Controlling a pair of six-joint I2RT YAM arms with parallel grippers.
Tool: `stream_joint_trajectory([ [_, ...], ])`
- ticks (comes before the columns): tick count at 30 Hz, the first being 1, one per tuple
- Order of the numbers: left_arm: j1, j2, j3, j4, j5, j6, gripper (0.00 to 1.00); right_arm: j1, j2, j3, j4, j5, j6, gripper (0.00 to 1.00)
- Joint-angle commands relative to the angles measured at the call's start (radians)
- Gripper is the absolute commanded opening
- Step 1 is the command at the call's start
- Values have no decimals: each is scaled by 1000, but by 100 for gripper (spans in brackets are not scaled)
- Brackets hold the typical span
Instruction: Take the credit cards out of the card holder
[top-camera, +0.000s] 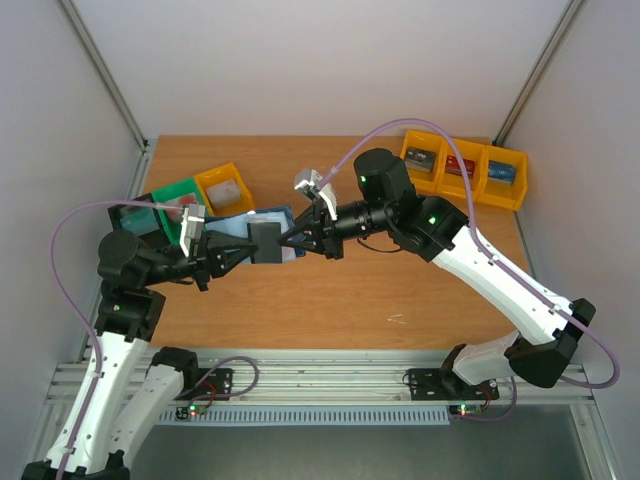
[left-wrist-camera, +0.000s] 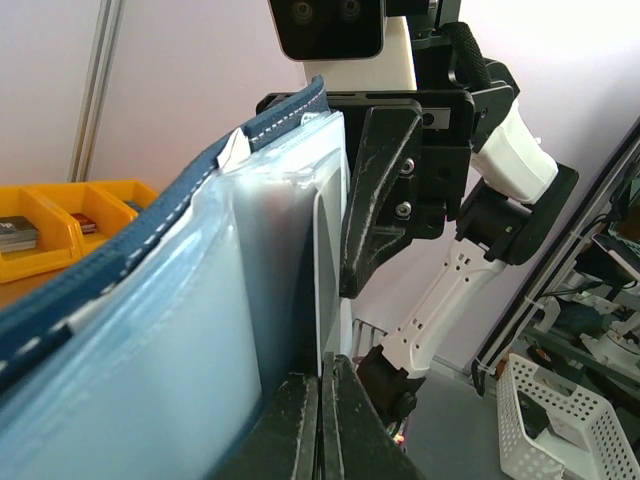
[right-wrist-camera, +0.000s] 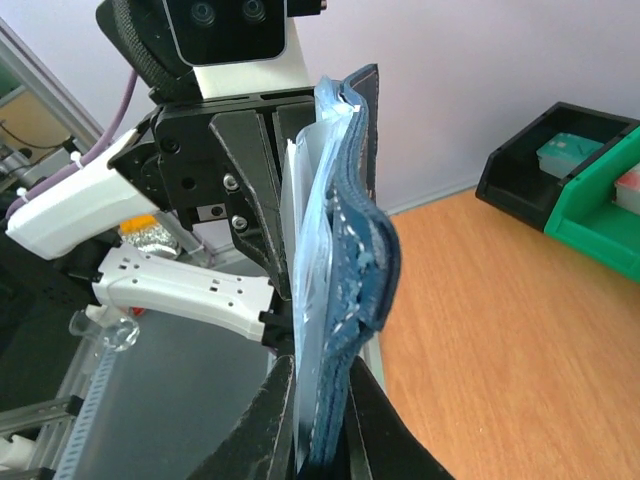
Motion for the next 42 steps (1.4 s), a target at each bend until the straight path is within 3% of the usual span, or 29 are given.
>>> stream_joint_trajectory([
  [1,5,-9,6,32,-4,1,0,6,10,23,42,-57,17,1],
  [3,5,-10,4,25,-17,-3,0,5,13,25,43,-57,17,1],
  [6,8,-15,11,-5,-51,-13,12,5,7,23,34,-50,5,1],
  [9,14,-17,15,1,-58,-25,15,2,3,22,20,-62,-1,1],
  [33,38,-19,13,35,-17,-67,1,-41,-38,-9,-4,-80,-22,1],
  [42,51,-22,29,-86,-72,18,0,-134,-86,-98,-17,-103,-6,1],
])
